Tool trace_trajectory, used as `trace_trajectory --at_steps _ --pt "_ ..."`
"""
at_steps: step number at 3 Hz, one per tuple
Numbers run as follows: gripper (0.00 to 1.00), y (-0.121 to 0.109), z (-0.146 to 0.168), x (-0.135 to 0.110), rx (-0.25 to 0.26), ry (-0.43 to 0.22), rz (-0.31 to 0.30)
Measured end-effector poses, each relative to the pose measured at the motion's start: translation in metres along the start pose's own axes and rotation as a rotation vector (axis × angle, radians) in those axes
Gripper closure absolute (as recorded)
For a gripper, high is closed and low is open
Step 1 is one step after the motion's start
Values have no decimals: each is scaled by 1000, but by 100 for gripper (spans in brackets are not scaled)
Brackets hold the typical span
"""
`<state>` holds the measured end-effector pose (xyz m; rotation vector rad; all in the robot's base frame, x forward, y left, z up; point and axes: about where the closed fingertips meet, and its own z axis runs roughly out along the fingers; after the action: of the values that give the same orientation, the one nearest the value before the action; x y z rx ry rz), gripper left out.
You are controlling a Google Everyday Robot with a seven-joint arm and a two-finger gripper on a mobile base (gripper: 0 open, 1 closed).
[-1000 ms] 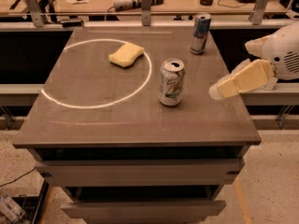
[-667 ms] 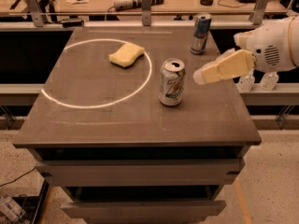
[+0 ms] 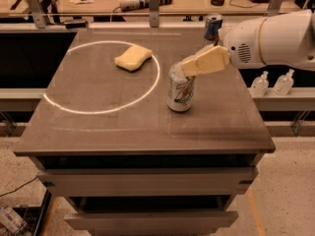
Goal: Move 7up can near sponge
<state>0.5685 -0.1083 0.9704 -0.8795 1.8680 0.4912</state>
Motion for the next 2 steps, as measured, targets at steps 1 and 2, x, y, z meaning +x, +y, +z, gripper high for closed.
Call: trace_trajectory --at_steps 1,2 --pt "0 16 22 -9 -47 -5 -45" --pt "0 32 40 -9 -88 8 -64"
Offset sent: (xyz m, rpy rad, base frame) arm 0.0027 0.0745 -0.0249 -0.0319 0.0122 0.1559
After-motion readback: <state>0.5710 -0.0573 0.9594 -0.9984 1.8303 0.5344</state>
